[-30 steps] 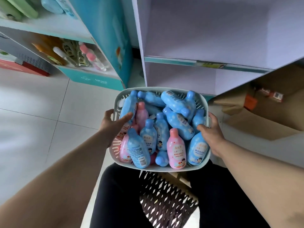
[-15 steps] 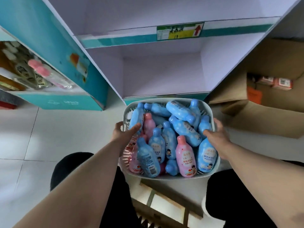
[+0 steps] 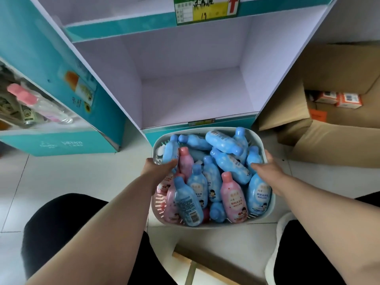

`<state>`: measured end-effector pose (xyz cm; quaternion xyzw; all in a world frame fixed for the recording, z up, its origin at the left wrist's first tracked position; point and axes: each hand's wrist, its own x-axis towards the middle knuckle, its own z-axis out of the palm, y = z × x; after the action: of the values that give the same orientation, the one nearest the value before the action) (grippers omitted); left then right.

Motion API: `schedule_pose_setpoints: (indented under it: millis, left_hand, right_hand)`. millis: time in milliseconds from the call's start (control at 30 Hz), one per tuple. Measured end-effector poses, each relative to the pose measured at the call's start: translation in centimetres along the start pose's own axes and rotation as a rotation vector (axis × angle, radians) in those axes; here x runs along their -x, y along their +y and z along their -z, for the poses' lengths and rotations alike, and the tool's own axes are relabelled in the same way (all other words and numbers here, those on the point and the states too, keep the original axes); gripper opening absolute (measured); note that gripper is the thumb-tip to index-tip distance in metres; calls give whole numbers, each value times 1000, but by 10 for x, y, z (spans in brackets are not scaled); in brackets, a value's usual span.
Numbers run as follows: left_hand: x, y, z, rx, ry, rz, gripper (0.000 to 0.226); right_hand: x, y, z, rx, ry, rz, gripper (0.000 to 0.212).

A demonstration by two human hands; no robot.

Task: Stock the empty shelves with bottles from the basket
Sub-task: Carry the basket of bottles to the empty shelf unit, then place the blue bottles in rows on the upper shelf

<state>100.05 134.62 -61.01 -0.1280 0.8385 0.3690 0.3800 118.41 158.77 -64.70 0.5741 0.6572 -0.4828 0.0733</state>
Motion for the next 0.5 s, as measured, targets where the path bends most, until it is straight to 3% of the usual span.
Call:
schedule_pose_setpoints:
  millis: [100, 200, 300, 500]
  left_hand:
    - [14, 23, 4, -190, -39, -93, 51]
    - [35, 44, 5, -341, 2, -253, 62]
    - [56, 58, 3, -448, 15, -356, 50]
    - [89, 69, -2, -651, 39, -608, 37]
  right_hand:
    - [-32, 19, -6, 147, -11, -5, 84]
    - [12, -11, -2, 401, 28, 77, 60]
    - [63, -38, 7, 586, 72, 252, 43]
    - [96, -41, 24, 798, 137, 540, 49]
